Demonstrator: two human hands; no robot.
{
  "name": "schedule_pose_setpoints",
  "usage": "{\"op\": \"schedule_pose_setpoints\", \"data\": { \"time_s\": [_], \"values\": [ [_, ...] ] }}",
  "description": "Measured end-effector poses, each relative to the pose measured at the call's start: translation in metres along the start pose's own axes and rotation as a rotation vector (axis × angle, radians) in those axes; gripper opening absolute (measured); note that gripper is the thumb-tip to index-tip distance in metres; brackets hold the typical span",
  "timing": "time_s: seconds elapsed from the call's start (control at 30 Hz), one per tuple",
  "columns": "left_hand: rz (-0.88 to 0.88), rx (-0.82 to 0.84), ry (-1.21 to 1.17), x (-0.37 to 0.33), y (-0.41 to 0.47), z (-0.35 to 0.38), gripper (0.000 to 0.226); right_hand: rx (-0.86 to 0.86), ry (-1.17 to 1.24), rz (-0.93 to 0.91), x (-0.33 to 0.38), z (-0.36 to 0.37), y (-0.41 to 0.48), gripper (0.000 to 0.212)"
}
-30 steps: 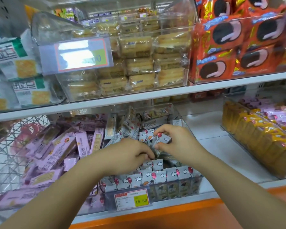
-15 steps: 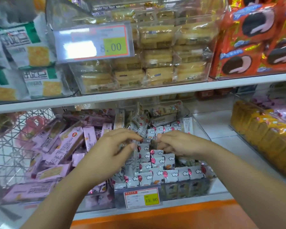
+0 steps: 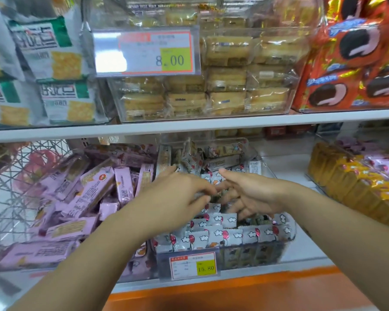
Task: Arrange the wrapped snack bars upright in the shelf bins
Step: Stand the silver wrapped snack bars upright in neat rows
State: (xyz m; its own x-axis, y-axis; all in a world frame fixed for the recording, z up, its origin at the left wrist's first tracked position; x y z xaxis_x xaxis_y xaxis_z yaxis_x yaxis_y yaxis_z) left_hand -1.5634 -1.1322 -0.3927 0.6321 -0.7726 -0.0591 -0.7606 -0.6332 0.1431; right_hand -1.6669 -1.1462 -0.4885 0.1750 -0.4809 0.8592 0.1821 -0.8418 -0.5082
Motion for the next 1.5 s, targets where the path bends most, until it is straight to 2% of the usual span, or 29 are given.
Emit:
{"op": "schedule_pose_setpoints", "data": {
  "time_s": [0.07, 0.23, 0.33, 0.47, 0.6, 0.73, 1.0, 1.07, 1.13, 1.2, 1.23, 1.3, 1.37, 1.4, 1.47, 1.5],
  "values": [
    [0.012, 0.134, -0.029, -0.007, 0.018, 0.011, 0.027, 0.013, 0.062, -0.010, -0.001, -0.001, 0.002, 0.068],
    [0.100, 0.463, -0.001, -0.016, 0.038, 0.049, 0.027, 0.073, 0.075, 0.005, -0.004, 0.001, 0.002, 0.042],
    [0.125, 0.553, -0.033, -0.014, 0.035, 0.064, 0.028, 0.045, -0.004, -0.039, 0.004, -0.004, 0.001, 0.021],
    [0.157, 0.592, -0.079, -0.014, 0.029, 0.066, 0.030, 0.002, -0.199, -0.026, 0.012, -0.019, 0.013, 0.024],
    [0.197, 0.625, -0.072, -0.016, 0.024, 0.065, 0.035, 0.080, -0.359, 0.068, -0.002, -0.015, 0.037, 0.036],
    [0.199, 0.641, -0.089, -0.012, 0.022, 0.066, 0.036, 0.130, -0.615, 0.058, -0.003, -0.010, 0.054, 0.038],
    [0.197, 0.636, -0.096, -0.005, 0.025, 0.072, 0.038, 0.253, -0.962, 0.134, -0.014, 0.002, 0.062, 0.043],
    [0.189, 0.635, -0.098, -0.003, 0.025, 0.072, 0.038, 0.261, -1.021, 0.138, -0.015, 0.004, 0.063, 0.033],
    [0.181, 0.633, -0.096, -0.003, 0.024, 0.072, 0.038, 0.268, -1.086, 0.159, -0.019, 0.005, 0.062, 0.012],
    [0.178, 0.632, -0.086, -0.003, 0.024, 0.071, 0.039, 0.249, -1.147, 0.174, -0.022, 0.004, 0.060, 0.005],
    [0.176, 0.633, -0.079, -0.004, 0.023, 0.071, 0.039, 0.242, -1.175, 0.177, -0.022, 0.004, 0.059, 0.006],
    [0.172, 0.634, -0.065, -0.004, 0.022, 0.070, 0.040, 0.229, -1.220, 0.180, -0.022, 0.004, 0.056, 0.026],
    [0.178, 0.633, -0.050, -0.005, 0.021, 0.070, 0.040, 0.232, -1.279, 0.160, -0.020, 0.004, 0.054, 0.036],
    [0.178, 0.633, -0.046, -0.005, 0.020, 0.070, 0.040, 0.240, -1.314, 0.149, -0.019, 0.005, 0.052, 0.034],
    [0.170, 0.633, -0.052, -0.004, 0.020, 0.070, 0.040, 0.265, -1.374, 0.140, -0.022, 0.007, 0.052, 0.012],
    [0.168, 0.634, -0.058, -0.005, 0.020, 0.069, 0.040, 0.275, -1.399, 0.140, -0.024, 0.008, 0.052, 0.009]
  ]
}}
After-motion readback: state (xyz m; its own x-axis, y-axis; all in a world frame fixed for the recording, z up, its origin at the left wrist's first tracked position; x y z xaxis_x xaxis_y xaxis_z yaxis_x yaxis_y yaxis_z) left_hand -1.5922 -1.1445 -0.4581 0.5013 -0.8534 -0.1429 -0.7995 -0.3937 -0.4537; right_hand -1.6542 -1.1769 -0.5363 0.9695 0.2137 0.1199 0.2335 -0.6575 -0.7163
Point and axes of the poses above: each hand's wrist, its own y-axis towards the middle knuckle, its own z-axis out of the palm, x = y × z, the point moved 10 cm from there along y, towards the middle knuckle, and after that the axes turned 7 degrees about y, right-handed, at the moved point
